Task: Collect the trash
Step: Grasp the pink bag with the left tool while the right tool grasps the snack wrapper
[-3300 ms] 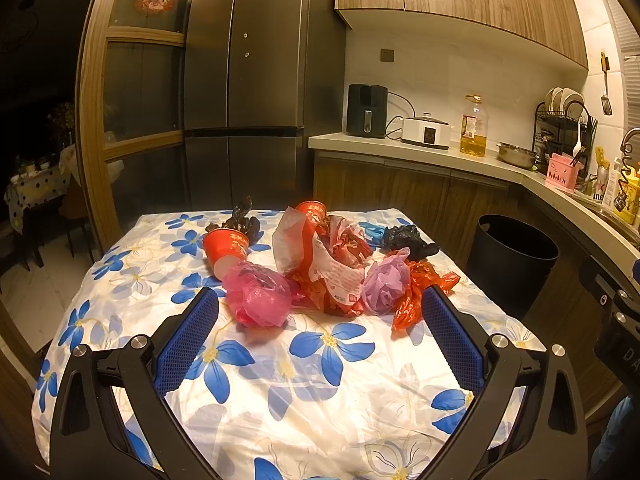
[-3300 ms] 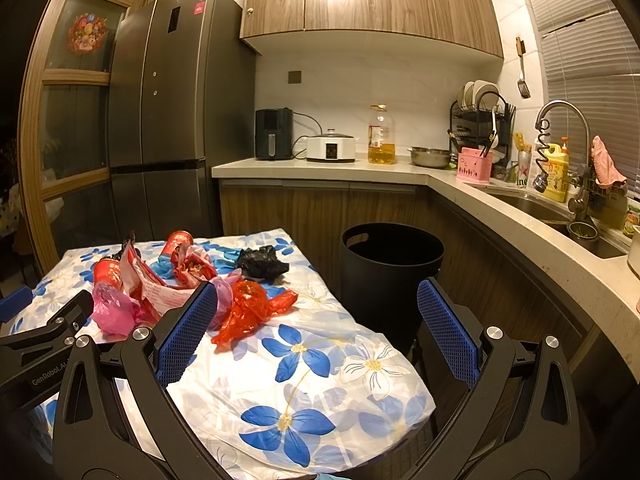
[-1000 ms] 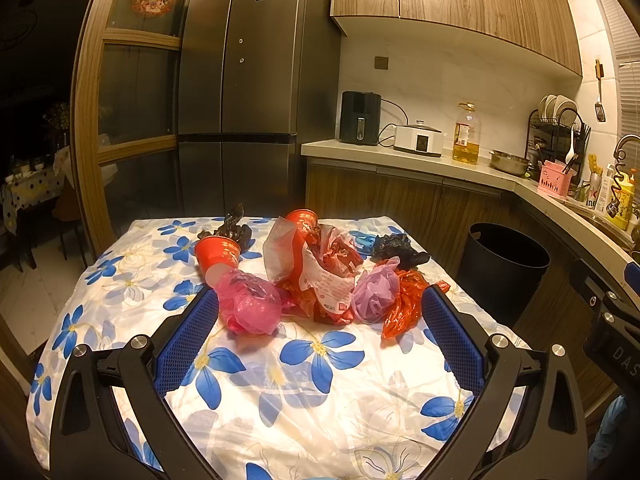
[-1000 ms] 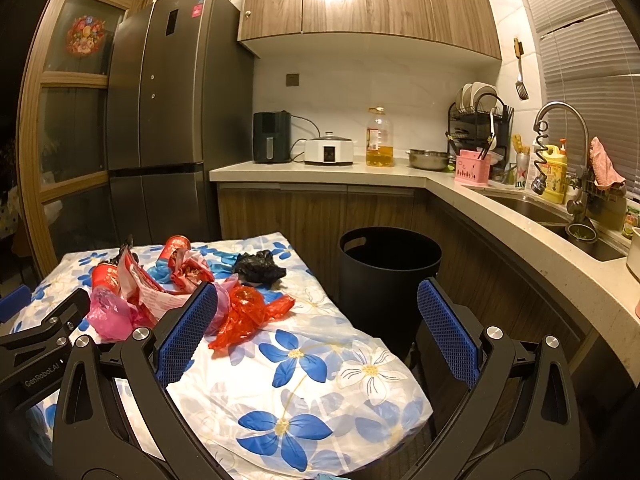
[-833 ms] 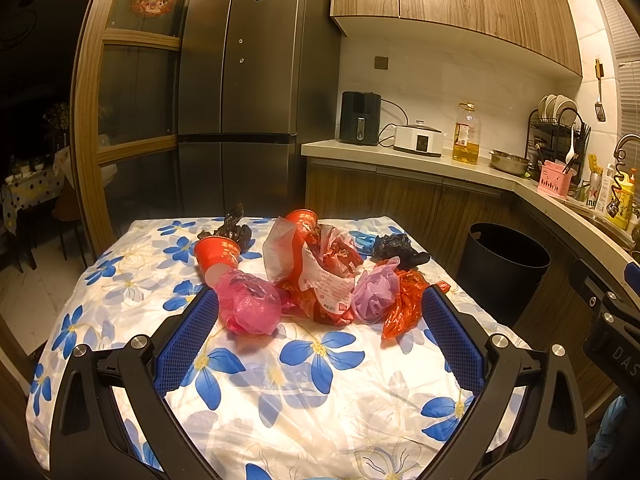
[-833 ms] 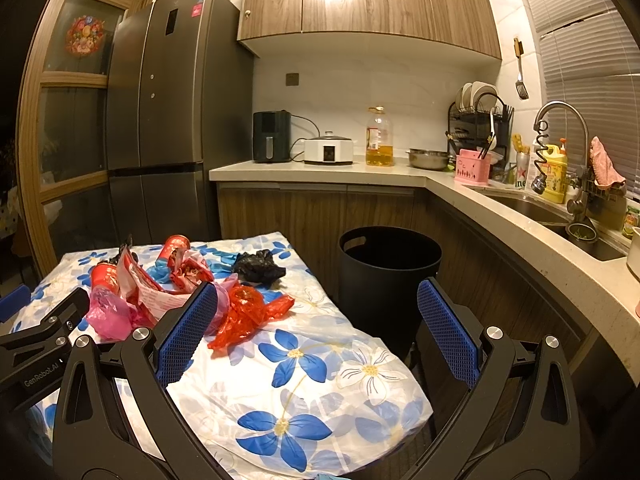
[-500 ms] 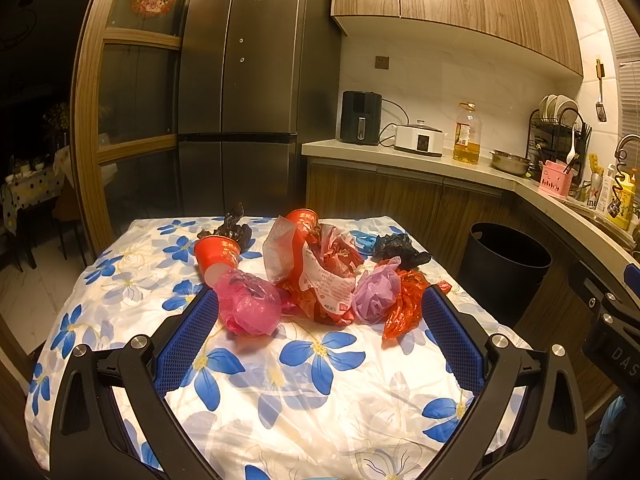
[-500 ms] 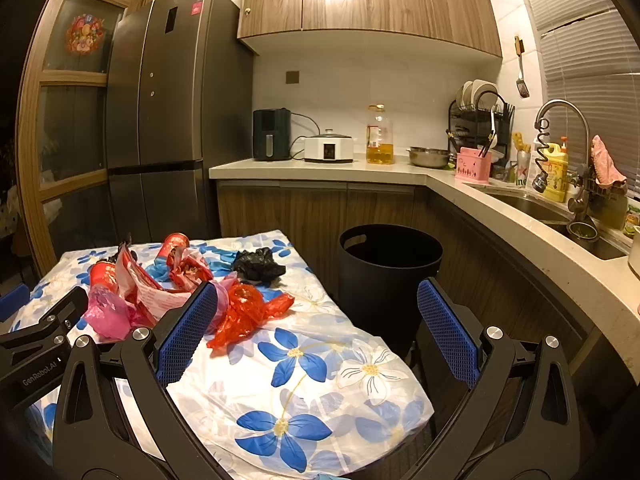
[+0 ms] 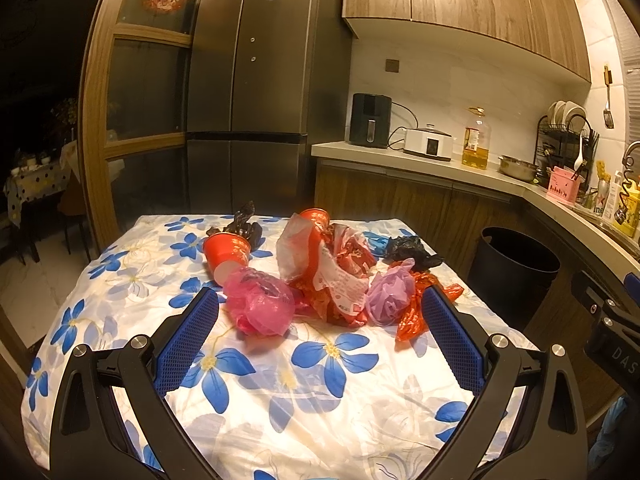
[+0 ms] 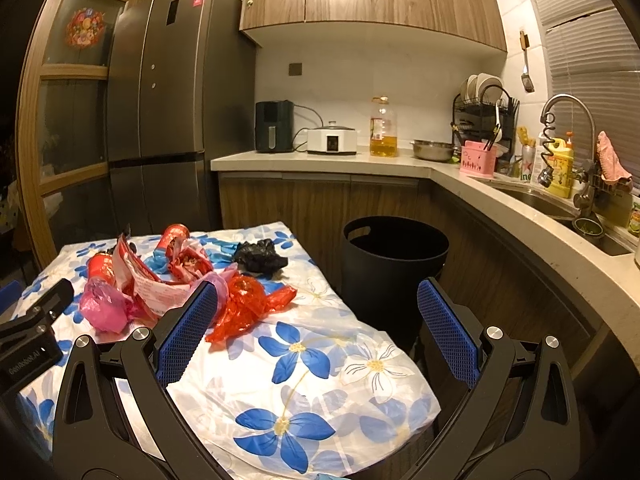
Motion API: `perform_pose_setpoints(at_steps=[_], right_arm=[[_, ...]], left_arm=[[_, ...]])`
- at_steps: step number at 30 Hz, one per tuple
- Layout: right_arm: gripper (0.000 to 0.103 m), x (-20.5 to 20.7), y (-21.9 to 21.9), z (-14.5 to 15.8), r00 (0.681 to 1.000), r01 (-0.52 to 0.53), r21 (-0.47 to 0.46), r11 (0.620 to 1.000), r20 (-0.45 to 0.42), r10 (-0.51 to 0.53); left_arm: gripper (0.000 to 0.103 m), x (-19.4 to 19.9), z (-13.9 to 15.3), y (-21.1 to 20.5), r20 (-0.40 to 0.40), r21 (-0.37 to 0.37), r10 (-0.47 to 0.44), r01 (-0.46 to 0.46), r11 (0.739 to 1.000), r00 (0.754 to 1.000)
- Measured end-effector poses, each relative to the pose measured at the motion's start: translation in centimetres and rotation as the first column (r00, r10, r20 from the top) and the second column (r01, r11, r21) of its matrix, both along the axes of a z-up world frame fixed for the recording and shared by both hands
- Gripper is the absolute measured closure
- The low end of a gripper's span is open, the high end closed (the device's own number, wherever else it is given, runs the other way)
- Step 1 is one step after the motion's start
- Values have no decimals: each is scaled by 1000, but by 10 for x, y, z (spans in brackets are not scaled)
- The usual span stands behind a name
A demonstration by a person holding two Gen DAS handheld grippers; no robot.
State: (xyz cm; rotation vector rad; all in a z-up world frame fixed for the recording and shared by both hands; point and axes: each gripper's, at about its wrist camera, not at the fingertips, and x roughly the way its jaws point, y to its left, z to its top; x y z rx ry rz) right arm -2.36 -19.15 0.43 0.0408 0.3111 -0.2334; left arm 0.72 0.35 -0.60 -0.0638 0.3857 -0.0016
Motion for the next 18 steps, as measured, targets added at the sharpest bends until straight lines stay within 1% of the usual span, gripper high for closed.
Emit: perform_pose_setpoints(at_steps=[2,6,12,16,18], right_arm=[[4,5,0,-5,1000,-7,5,1000,-9,7],[4,15,-2,-14,1000,-23,17,1000,-21,23],[5,37,0,-33,997,-69,39,997,-37,71],[8,51,1,-45,993,-106,51,993,-45,108],[10,59,3,-51,990,-128,62,990,-57,131]], left_arm=[[6,2,-5,4,2,-3,8,-8,1000,1000],[10,9,-18,14,-9,-18,26,-26,999,1000],[12,26,-34,28,-20,-41,46,-47,998,999],[13,36,-48,40,-26,-39,88,-89,995,996],[19,45,-54,46,-43,-42,103,-105,994,994]])
